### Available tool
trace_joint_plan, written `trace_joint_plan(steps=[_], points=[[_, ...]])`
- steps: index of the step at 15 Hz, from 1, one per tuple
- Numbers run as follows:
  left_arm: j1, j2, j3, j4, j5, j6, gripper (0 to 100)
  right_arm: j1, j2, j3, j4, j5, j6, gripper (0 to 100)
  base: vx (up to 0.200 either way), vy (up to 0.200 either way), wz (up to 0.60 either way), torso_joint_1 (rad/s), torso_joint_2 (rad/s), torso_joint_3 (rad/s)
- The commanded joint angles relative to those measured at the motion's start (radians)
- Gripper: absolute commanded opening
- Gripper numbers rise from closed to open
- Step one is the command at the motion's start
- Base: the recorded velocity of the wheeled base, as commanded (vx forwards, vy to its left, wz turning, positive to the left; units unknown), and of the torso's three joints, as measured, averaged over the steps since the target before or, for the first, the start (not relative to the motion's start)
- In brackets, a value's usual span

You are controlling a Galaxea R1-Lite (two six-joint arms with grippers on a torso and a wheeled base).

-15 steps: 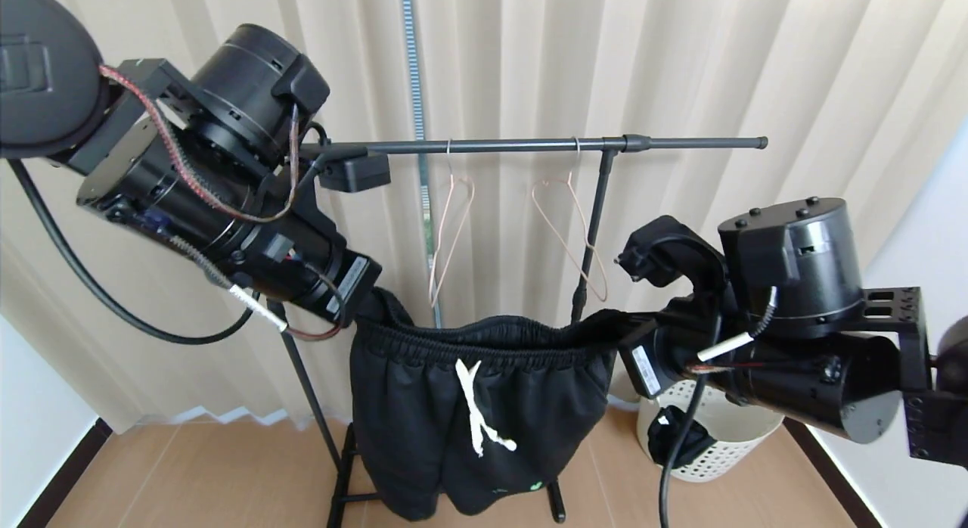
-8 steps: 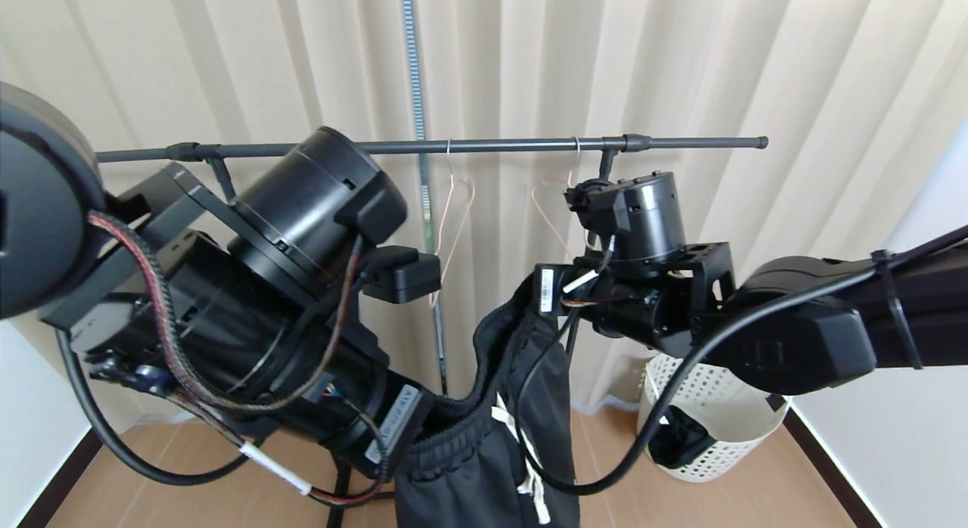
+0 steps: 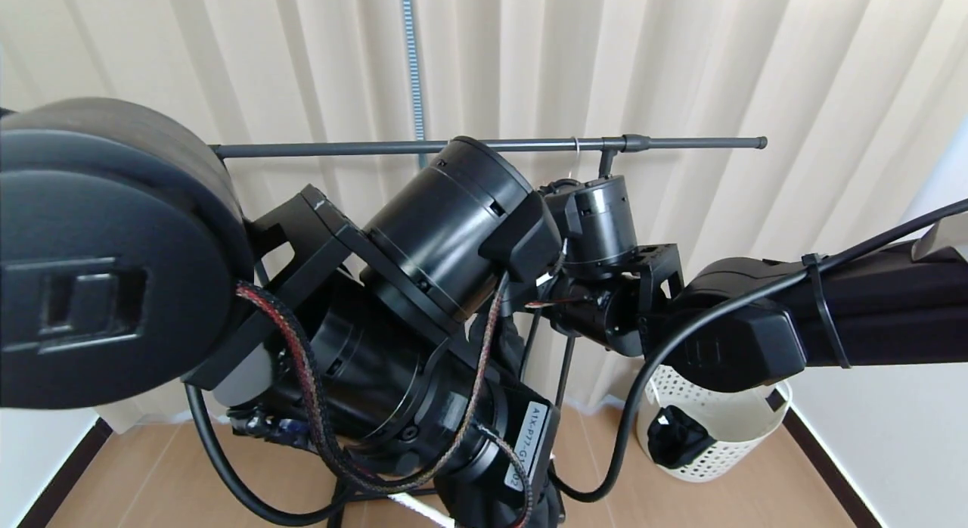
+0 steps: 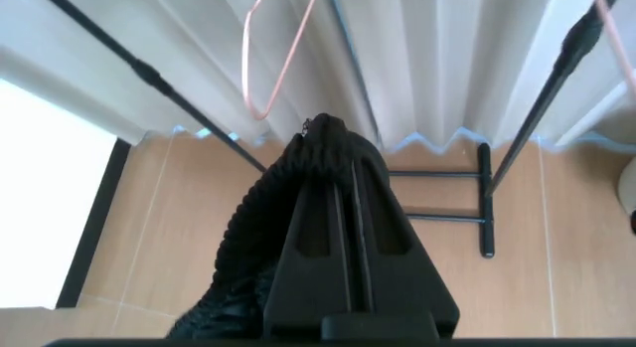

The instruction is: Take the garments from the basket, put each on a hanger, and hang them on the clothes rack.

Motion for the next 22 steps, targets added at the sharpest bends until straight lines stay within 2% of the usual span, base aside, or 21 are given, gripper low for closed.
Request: trace_joint_plan(steps=[1, 2, 3, 4, 7, 9, 10, 11, 13, 16, 22], points=[[0.021, -0.012, 0.018, 0.003, 0.021, -0.001, 0, -0.027, -0.023, 0.002, 0.001, 0.000, -0.005, 0, 0.000, 0.000, 0.00, 0.000, 0.00, 0.000], [0.044, -0.031, 0.031, 0.006, 0.040, -0.002, 0, -0.055, -0.046, 0.011, 0.002, -0.002, -0.019, 0, 0.000, 0.000, 0.00, 0.000, 0.00, 0.000], [0.081, -0.043, 0.031, 0.040, 0.061, -0.002, 0, -0.093, -0.077, 0.041, -0.001, -0.002, -0.079, 0, 0.000, 0.000, 0.00, 0.000, 0.00, 0.000], [0.097, -0.046, 0.029, 0.054, 0.072, -0.002, 0, -0.107, -0.094, 0.057, -0.004, -0.002, -0.103, 0, 0.000, 0.000, 0.00, 0.000, 0.00, 0.000], [0.246, -0.043, 0.015, 0.055, 0.179, 0.004, 0, -0.157, -0.190, 0.139, -0.003, -0.002, -0.230, 0, 0.000, 0.000, 0.00, 0.000, 0.00, 0.000], [0.317, -0.018, -0.005, 0.045, 0.271, 0.009, 0, -0.159, -0.253, 0.215, 0.001, -0.002, -0.330, 0, 0.000, 0.000, 0.00, 0.000, 0.00, 0.000], [0.347, 0.003, -0.032, 0.040, 0.293, 0.007, 0, -0.159, -0.304, 0.291, -0.001, -0.002, -0.418, 0, 0.000, 0.000, 0.00, 0.000, 0.00, 0.000], [0.363, 0.025, -0.063, 0.034, 0.294, 0.004, 0, -0.154, -0.348, 0.360, -0.007, -0.002, -0.485, 0, 0.000, 0.000, 0.00, 0.000, 0.00, 0.000], [0.361, 0.054, -0.109, 0.028, 0.297, 0.002, 0, -0.105, -0.396, 0.423, -0.001, 0.000, -0.545, 0, 0.000, 0.000, 0.00, 0.000, 0.00, 0.000], [0.346, 0.084, -0.157, 0.029, 0.297, 0.002, 0, -0.065, -0.402, 0.432, 0.002, 0.000, -0.548, 0, 0.000, 0.000, 0.00, 0.000, 0.00, 0.000], [0.332, 0.084, -0.186, 0.029, 0.300, 0.002, 0, -0.064, -0.390, 0.424, -0.009, -0.002, -0.548, 0, 0.000, 0.000, 0.00, 0.000, 0.00, 0.000]])
